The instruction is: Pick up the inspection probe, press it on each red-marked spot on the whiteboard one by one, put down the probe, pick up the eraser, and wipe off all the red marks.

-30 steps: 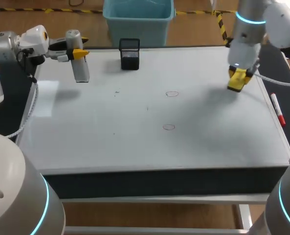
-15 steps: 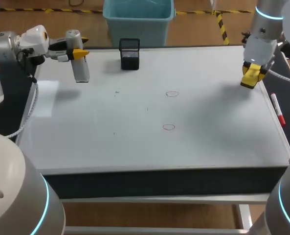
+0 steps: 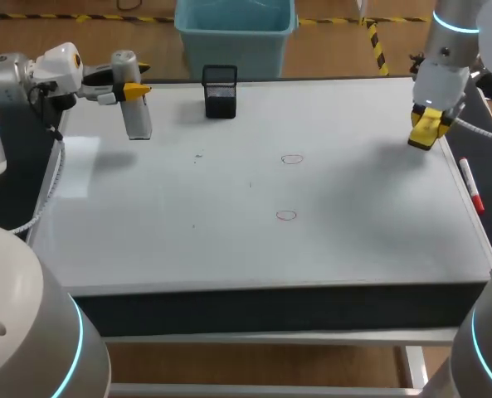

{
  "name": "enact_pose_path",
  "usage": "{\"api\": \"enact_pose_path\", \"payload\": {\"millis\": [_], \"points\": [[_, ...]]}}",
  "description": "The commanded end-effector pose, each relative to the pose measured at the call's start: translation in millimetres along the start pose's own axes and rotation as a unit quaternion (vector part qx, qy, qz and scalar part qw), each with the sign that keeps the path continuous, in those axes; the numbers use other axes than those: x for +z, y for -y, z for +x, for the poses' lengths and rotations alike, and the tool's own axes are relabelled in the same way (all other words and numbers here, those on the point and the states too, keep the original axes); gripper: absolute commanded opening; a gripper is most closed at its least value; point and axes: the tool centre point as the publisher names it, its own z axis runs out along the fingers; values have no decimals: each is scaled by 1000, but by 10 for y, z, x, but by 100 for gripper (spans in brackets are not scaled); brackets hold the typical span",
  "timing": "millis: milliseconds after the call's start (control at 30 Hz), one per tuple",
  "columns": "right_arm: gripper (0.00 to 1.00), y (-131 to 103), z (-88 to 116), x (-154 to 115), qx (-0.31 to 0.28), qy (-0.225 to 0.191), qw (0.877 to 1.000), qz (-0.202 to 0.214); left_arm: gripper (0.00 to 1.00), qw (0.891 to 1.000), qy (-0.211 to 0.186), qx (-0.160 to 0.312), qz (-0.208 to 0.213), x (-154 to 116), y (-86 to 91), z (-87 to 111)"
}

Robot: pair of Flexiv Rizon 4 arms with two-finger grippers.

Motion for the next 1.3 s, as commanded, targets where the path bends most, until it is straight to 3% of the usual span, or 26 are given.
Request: {"api": "enact_pose_path", "payload": {"millis": [33,333,500,767,967,1167,1300], "points": [[0,14,-3,-5,-1,-2,1000,0,0,1000,-1,0,-1,2,10,-5],[0,14,-3,-5,-1,-2,1000,0,0,1000,-1,0,-1,2,10,-5],[0,14,-3,-5,-1,-2,1000,0,0,998,-46,5,-42,177,-105,242],[0,14,-3,-5,-1,-2,1000,0,0,992,-125,12,-8,542,-207,805],[0,14,-3,-5,-1,-2,1000,0,0,977,-212,14,-4,991,-285,1290],[0,14,-3,-5,-1,-2,1000,0,0,964,-263,21,13,1320,-246,1590],[0,14,-3,-5,-1,-2,1000,0,0,958,-286,26,16,1493,-193,1683]]}}
